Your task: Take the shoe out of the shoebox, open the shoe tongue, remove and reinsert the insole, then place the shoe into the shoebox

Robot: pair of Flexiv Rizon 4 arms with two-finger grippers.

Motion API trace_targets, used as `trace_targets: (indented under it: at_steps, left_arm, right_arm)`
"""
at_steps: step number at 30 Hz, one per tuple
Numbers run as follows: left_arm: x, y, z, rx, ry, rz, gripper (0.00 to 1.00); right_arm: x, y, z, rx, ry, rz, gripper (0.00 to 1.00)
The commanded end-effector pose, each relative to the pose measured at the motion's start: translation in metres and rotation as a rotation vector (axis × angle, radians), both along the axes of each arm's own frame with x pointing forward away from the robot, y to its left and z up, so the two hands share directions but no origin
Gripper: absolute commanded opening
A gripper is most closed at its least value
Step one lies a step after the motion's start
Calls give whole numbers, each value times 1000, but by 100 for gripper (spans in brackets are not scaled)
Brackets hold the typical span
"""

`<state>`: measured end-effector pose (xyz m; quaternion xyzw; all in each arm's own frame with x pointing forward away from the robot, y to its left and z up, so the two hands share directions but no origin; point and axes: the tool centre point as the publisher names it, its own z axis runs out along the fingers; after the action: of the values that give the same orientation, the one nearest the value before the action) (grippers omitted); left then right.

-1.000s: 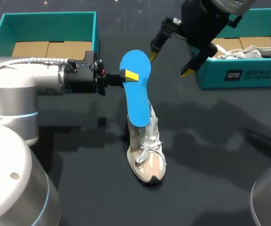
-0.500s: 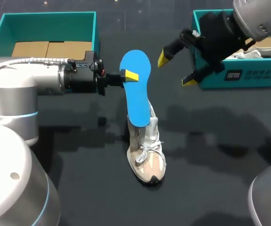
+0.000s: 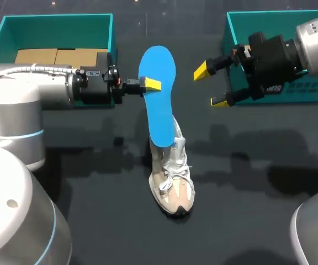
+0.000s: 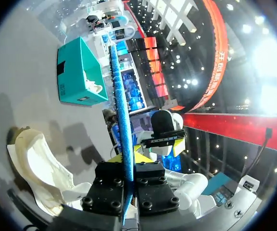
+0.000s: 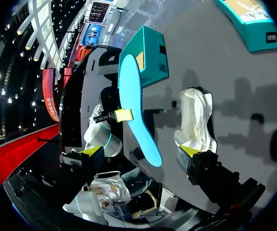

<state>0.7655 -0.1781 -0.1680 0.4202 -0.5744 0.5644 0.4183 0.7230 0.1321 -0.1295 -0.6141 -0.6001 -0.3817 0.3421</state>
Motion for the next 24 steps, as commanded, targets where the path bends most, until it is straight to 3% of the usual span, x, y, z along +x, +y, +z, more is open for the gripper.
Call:
trace_targets:
  at_steps: [1, 13, 24]
  left_arm:
    - [-3, 2, 5, -6, -79, 13, 0]
    - [5, 11, 28, -20, -492, 61, 0]
    - [9, 14, 50, 14, -1146, 103, 0]
  right_arm:
    - [0, 1, -7, 255, -15, 12, 100]
    - [0, 2, -10, 312, -13, 10, 100]
    - [-1, 5, -12, 339, -14, 13, 100]
